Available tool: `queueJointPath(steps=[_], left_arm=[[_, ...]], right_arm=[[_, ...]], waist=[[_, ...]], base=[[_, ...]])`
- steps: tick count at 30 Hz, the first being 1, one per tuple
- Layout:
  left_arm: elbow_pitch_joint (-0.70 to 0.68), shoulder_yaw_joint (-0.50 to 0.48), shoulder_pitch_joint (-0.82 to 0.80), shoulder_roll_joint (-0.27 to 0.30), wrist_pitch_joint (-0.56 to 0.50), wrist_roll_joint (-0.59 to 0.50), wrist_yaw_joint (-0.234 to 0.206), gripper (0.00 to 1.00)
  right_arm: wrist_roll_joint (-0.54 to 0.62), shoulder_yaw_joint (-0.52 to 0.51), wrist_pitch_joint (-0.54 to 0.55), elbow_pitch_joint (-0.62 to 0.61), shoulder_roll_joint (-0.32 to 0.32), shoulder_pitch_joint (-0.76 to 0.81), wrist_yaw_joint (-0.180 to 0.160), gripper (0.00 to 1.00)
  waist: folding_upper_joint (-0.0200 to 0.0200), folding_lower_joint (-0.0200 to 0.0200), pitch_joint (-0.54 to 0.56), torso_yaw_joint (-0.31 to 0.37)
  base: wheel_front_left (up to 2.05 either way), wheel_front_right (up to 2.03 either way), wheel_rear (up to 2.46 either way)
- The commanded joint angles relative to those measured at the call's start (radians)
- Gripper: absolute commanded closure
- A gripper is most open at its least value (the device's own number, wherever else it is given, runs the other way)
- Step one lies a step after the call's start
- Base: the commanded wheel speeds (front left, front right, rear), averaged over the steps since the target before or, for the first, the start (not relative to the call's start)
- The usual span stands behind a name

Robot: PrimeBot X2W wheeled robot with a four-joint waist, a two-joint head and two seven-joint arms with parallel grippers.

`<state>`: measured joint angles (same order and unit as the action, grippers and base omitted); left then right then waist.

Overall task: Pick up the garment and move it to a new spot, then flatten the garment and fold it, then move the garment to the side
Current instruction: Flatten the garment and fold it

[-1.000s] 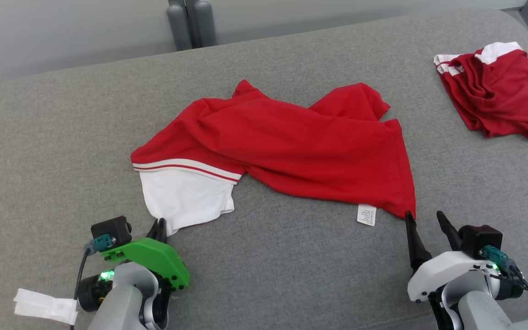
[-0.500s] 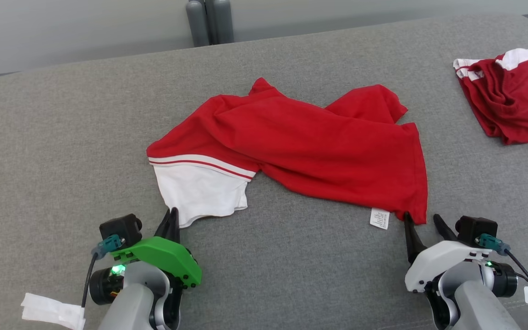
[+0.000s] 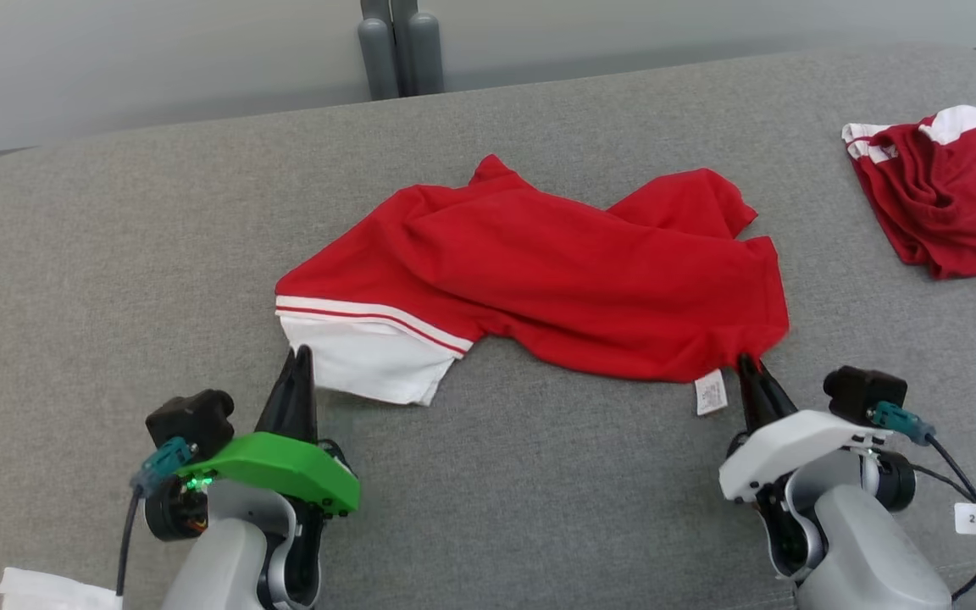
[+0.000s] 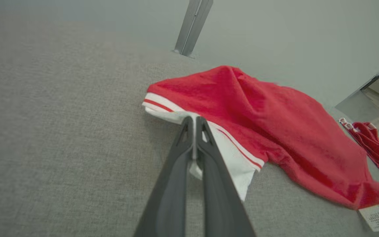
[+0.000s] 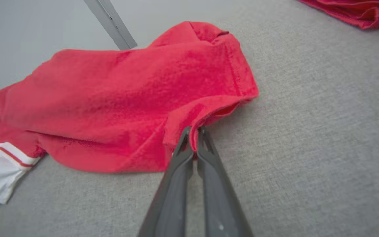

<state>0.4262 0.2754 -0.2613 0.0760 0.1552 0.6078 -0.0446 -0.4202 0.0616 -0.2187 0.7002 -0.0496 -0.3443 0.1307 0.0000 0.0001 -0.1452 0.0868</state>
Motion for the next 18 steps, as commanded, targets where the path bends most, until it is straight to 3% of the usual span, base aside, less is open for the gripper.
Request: queueJointPath(steps=[1, 10, 18], left_arm=[[-0.025, -0.009, 0.007, 0.007, 0.018, 0.008, 0.010, 1.00], [-0.253, -0.048, -0.005, 0.046, 0.079, -0.019, 0.006, 1.00], [-0.549, -0.083, -0.012, 0.105, 0.072, -0.058, -0.030, 1.00]], right_arm=[[-0.007, 0.012, -0.009, -0.028, -0.004, -0.011, 0.000, 1.00], [-0.020, 0.021, 0.007, -0.304, -0.055, -0.021, 0.000, 1.00], [-0.024, -0.024, 0.066, -0.659, -0.116, 0.028, 0.000, 1.00]], waist=[[0.0000, -0.0001, 0.009, 0.007], [0.0000, -0.0001, 0.061, 0.024], [0.0000, -0.0001, 0.103, 0.022]], base=[[0.00, 0.00, 0.00], [0.00, 0.00, 0.00], [0.00, 0.00, 0.00]])
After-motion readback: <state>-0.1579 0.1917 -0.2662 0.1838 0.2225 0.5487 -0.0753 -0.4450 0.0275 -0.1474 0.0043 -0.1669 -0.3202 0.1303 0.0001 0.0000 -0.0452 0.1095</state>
